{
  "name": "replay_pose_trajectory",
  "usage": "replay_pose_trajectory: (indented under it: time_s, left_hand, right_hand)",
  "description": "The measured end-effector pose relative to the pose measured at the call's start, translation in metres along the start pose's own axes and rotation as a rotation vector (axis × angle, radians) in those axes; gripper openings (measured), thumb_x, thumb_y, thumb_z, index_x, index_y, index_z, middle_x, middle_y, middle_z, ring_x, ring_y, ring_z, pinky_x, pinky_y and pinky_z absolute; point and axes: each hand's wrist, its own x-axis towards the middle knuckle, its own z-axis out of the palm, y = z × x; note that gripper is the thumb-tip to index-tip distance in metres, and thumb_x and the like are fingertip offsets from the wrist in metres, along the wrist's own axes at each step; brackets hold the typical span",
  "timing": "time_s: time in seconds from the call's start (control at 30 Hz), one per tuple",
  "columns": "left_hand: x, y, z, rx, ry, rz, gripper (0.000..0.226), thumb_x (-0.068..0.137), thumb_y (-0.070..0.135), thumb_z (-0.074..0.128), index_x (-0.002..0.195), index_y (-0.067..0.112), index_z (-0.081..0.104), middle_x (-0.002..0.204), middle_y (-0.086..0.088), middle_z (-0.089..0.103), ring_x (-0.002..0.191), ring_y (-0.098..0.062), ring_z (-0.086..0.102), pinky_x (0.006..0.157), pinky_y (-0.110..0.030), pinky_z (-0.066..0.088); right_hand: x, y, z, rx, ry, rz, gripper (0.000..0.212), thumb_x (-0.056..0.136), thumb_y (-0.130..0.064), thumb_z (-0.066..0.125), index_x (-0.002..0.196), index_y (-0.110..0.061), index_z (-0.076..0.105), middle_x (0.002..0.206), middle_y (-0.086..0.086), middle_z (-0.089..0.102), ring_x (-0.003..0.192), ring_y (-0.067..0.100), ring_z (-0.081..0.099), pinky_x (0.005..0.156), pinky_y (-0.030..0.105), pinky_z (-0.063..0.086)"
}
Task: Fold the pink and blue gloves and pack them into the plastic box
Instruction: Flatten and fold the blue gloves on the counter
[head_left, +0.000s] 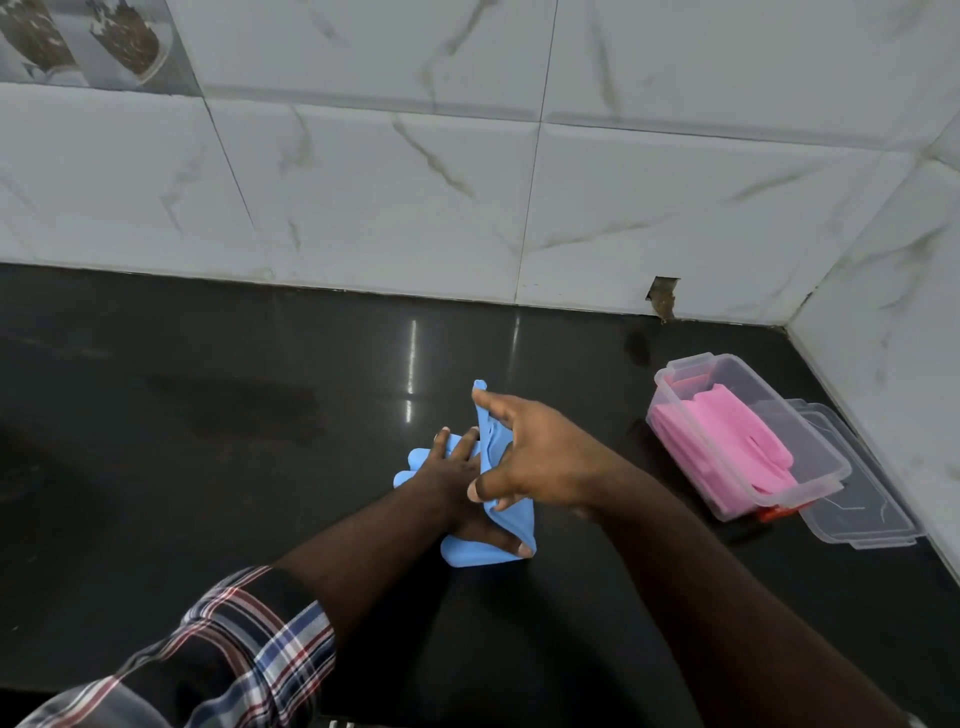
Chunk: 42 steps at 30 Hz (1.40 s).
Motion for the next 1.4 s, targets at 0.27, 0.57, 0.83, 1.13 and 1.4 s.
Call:
replay_pose_trajectory:
  time_s: [0.27, 0.57, 0.83, 1.13, 1.4]
  left_hand:
    - [0.022, -0.01, 0.002, 0.015, 0.013, 0.065, 0.084, 0.092, 0.063, 0.051, 0.159, 0.031, 0.013, 0.169, -0.001, 0.0, 0.154, -0.032, -0.014, 0.118, -0.066, -0.006]
    - [-0.013, -0.002, -0.062, -0.988, 0.431, -0.033, 0.04, 0.086, 0.052, 0.067, 0.089, 0.013, 0.07, 0.08, -0.001, 0.073, 0.069, -0.014, 0.069, 0.07, -0.033, 0.057]
    - [-0.023, 0.023, -0.07, -1.054, 0.252, 0.003, 0.015, 0.089, 0.023, 0.065, 0.085, 0.008, 0.066, 0.086, -0.013, 0.077, 0.083, -0.029, 0.076, 0.08, -0.043, 0.063]
    - [-0.022, -0.014, -0.045, -1.061, 0.423, -0.15, 0.014, 0.089, 0.01, 0.062, 0.09, -0.002, 0.069, 0.075, -0.013, 0.071, 0.064, -0.016, 0.067, 0.063, -0.029, 0.056]
    - [-0.029, -0.064, 0.016, -1.145, 0.465, -0.326, 0.025, 0.091, 0.013, 0.064, 0.087, -0.011, 0.06, 0.092, -0.025, 0.071, 0.072, -0.019, 0.065, 0.065, -0.029, 0.049]
  right_hand:
    - [0.0, 0.011, -0.016, 0.046, 0.07, 0.031, 0.104, 0.07, 0.001, 0.081, 0.155, -0.023, 0.025, 0.134, 0.004, 0.05, 0.065, 0.015, 0.073, 0.059, 0.024, 0.058]
    - [-0.005, 0.022, -0.033, 0.068, 0.109, 0.079, 0.102, 0.07, 0.002, 0.082, 0.154, -0.02, 0.028, 0.134, 0.006, 0.056, 0.068, 0.017, 0.074, 0.065, 0.033, 0.062]
    - [-0.006, 0.013, -0.032, -0.096, 0.064, 0.023, 0.068, 0.071, 0.002, 0.075, 0.133, -0.016, 0.052, 0.101, 0.007, 0.07, 0.074, 0.018, 0.075, 0.065, 0.034, 0.063]
    - [-0.009, 0.03, -0.031, 0.005, 0.135, -0.114, 0.076, 0.083, -0.034, 0.076, 0.148, -0.038, 0.037, 0.135, -0.016, 0.055, 0.075, 0.005, 0.072, 0.06, 0.023, 0.055]
    - [0.013, 0.111, 0.038, -0.366, 0.322, -0.039, 0.055, 0.101, -0.041, 0.045, 0.152, -0.023, 0.035, 0.161, -0.003, 0.027, 0.148, 0.012, 0.024, 0.118, 0.025, 0.019]
